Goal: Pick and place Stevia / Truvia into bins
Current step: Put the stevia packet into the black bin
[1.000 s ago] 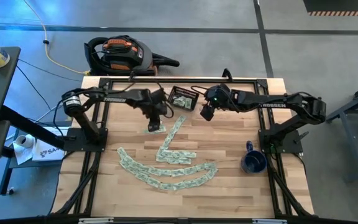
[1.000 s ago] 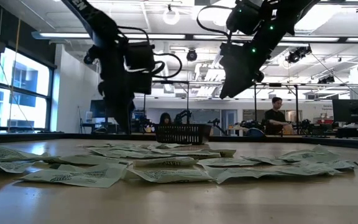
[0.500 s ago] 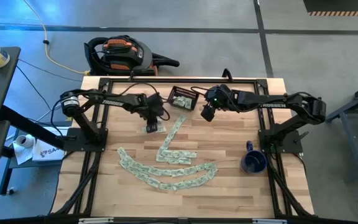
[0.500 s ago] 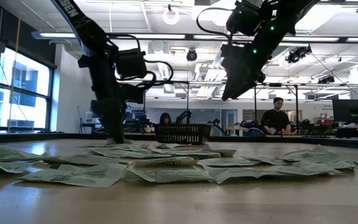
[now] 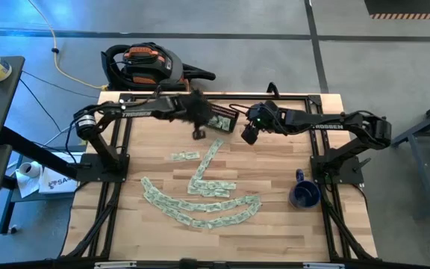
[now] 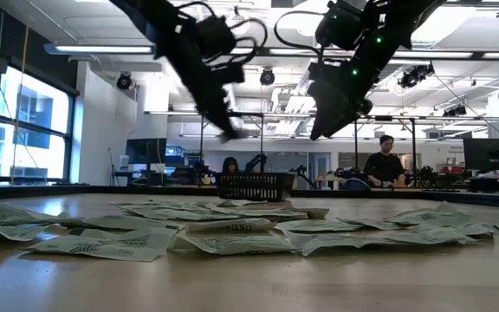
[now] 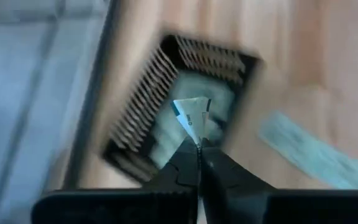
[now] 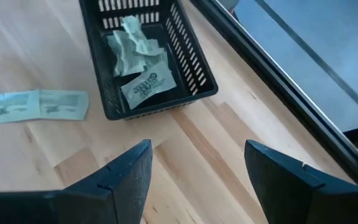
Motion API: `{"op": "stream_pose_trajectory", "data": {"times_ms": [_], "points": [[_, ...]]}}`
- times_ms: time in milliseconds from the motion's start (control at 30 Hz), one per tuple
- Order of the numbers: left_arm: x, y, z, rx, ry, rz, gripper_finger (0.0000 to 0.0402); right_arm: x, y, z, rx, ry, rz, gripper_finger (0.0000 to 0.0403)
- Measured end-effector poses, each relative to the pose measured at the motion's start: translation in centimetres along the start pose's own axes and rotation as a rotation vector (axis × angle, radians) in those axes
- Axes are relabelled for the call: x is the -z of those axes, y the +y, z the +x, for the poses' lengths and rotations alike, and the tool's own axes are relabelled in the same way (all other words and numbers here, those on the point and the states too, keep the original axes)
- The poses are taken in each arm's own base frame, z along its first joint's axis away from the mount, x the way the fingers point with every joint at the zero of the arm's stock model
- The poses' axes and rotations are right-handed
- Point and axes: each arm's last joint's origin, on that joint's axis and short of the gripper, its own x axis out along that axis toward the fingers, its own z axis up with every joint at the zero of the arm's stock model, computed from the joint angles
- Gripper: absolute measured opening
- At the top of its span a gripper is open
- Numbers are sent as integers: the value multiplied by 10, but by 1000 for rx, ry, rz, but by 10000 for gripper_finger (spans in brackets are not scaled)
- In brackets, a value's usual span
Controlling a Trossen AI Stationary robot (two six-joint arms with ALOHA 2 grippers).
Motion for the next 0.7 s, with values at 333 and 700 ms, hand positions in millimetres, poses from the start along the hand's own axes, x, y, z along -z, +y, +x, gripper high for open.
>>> {"op": "stream_pose_trajectory", "data": {"times_ms": [333, 700], "points": [[17, 39, 56, 90, 45, -43, 115, 5, 8, -3, -5, 26, 15, 245], [32, 8, -7, 301, 315, -224, 307, 6, 10, -4, 16, 23, 24, 245]]}}
